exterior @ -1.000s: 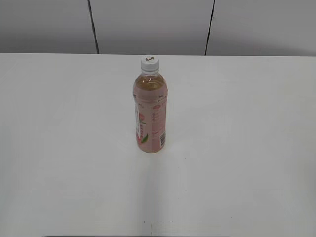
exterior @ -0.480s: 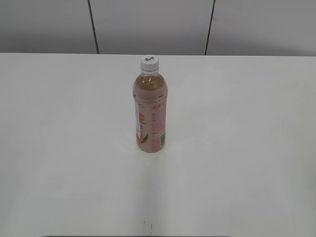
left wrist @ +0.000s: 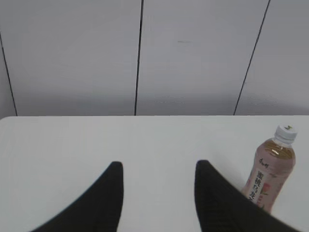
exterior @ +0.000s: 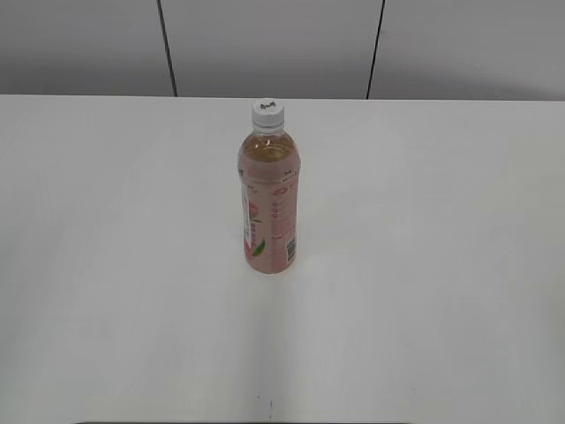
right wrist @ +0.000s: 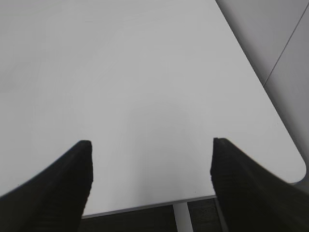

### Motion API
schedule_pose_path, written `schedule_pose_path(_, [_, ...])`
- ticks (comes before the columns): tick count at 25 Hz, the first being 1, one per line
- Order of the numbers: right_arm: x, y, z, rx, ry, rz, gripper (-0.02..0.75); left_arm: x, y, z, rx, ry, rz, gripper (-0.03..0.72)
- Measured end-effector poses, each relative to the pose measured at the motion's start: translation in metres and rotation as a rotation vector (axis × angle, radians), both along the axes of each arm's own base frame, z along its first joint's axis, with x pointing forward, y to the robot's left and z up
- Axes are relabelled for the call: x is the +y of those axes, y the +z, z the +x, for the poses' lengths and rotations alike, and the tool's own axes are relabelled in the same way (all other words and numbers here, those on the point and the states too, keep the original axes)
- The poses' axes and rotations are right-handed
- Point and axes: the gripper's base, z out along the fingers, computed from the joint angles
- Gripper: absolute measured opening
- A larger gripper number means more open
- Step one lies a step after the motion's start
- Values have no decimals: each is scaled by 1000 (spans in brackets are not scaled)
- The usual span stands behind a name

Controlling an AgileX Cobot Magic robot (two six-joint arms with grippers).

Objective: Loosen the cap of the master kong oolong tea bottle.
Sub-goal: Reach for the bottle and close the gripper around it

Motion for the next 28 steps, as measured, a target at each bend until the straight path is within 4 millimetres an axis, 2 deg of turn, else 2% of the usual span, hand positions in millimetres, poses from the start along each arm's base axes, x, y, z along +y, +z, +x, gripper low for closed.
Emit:
schedule_pose_path(4, [0, 0, 0, 0, 0, 0, 577, -5, 1, 31, 18, -46, 14, 310])
schedule_pose_path(7, [0, 0, 0, 0, 0, 0, 577, -10, -9, 52, 31, -92, 6, 310])
schedule_pose_path(13, [0, 0, 0, 0, 0, 0, 577, -10, -53, 85, 122, -79, -5, 310])
schedule_pose_path(15, [0, 0, 0, 0, 0, 0, 577, -9, -60, 91, 148, -65, -12, 310])
schedule_pose_path(18, [0, 0, 0, 0, 0, 0, 577, -8, -61, 96, 146, -49, -13, 310])
schedule_pose_path(28, [0, 0, 0, 0, 0, 0, 577, -14, -60, 95, 137, -101, -7, 310])
